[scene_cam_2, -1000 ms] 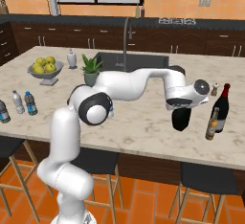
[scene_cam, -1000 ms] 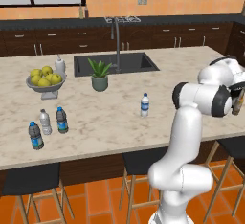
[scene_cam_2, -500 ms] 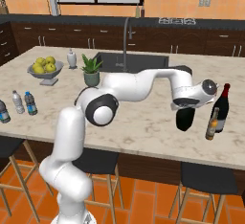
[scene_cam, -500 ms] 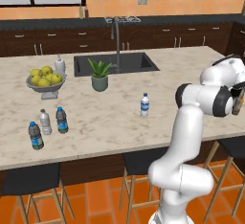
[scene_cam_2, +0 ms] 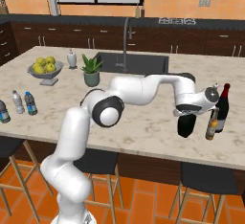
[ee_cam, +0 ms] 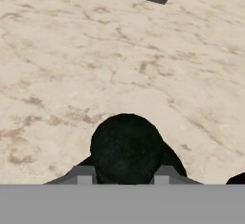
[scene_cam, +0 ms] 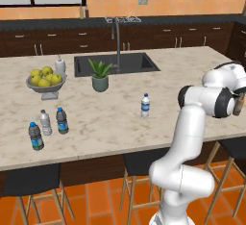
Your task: Move the plastic bottles in the middle to the plastics group, and the glass bottles in the middle to the glass group.
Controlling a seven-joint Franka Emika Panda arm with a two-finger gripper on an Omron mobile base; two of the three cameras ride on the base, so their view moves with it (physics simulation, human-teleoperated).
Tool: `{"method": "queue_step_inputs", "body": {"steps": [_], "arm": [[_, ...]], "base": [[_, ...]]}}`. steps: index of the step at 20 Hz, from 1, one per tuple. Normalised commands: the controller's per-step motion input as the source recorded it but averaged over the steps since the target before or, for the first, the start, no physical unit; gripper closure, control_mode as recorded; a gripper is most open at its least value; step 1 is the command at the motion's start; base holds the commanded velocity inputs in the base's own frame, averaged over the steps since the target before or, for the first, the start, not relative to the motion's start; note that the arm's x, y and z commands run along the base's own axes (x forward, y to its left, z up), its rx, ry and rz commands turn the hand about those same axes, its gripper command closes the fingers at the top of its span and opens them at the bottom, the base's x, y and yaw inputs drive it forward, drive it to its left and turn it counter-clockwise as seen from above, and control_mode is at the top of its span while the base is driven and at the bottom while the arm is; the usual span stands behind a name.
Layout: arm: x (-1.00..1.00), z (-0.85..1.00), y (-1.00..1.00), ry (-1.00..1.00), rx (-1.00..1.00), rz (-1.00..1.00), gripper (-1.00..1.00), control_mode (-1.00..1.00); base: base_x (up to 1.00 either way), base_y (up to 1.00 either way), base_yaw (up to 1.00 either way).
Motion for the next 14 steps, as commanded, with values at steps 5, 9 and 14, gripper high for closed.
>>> {"method": "queue_step_inputs", "body": {"steps": [5, 9, 14], "arm": [[0.10, -0.22, -0.04, 0.00, 0.00, 0.00, 1.00, -1.00], [0.52, 0.05, -0.26, -0.01, 0.00, 0.00, 1.00, -1.00], [0.30, 0.01, -0.26, 0.00, 0.00, 0.00, 1.00, -1.00]], "base": [[0.00, 0.00, 0.00], [0.00, 0.00, 0.00], [0.00, 0.00, 0.00]]}}
